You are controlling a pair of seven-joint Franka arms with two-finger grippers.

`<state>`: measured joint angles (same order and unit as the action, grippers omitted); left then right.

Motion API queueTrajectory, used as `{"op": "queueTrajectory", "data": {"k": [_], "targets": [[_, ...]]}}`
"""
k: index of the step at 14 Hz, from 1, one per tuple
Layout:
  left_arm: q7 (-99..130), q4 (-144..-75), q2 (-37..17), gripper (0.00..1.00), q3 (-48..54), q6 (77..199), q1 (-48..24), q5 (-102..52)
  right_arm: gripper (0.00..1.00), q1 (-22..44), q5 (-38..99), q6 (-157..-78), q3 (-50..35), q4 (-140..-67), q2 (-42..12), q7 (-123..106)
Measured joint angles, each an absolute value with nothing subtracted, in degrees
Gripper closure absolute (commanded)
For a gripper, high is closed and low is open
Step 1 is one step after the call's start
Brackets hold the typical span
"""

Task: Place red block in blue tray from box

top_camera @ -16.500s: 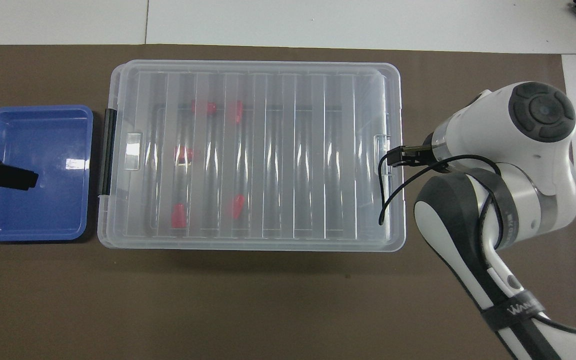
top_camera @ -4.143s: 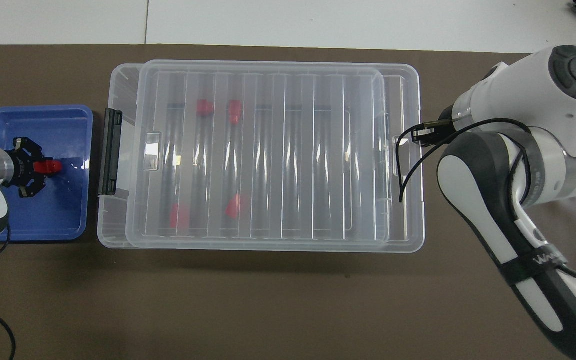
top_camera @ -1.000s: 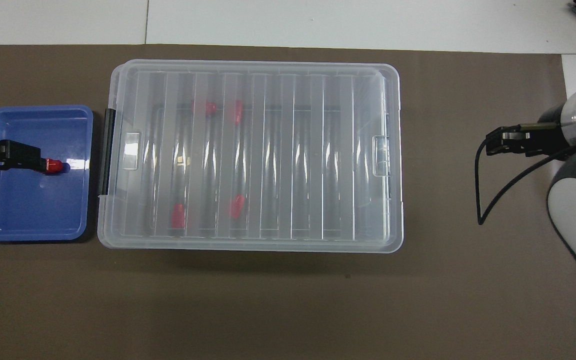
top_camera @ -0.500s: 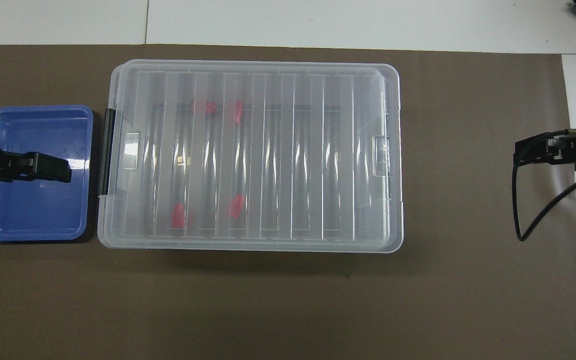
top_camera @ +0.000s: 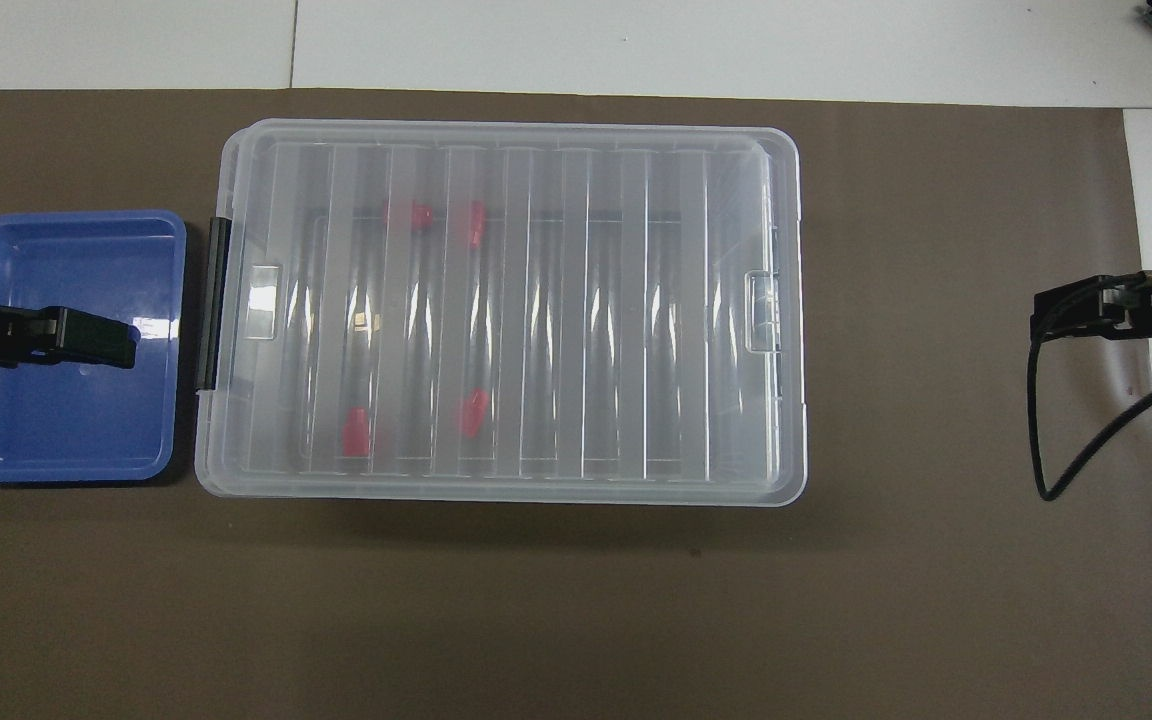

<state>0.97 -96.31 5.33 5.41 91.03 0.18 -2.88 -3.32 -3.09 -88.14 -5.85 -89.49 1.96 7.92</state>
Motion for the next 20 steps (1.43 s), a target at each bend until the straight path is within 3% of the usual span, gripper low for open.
{"op": "queueTrajectory", "data": {"k": [7, 13, 20], "targets": [[0.54, -96.30, 5.56, 0.00, 5.11, 90.43, 0.19, -2.88, 0.00, -2.73, -3.04, -87.54, -5.76, -89.44, 2.07, 7.92], [0.54, -96.30, 5.70, 0.00, 4.86, 90.41, 0.20, -2.88, 0.00, 2.96, -3.04, -86.84, 0.10, -89.44, 2.38, 7.92], [-0.29, -96.30, 5.77, 0.00, 4.19, 90.81, 0.35, -1.01, 0.00, 3.25, -3.00, -85.92, 0.40, -89.46, 2.47, 7.92]]}}
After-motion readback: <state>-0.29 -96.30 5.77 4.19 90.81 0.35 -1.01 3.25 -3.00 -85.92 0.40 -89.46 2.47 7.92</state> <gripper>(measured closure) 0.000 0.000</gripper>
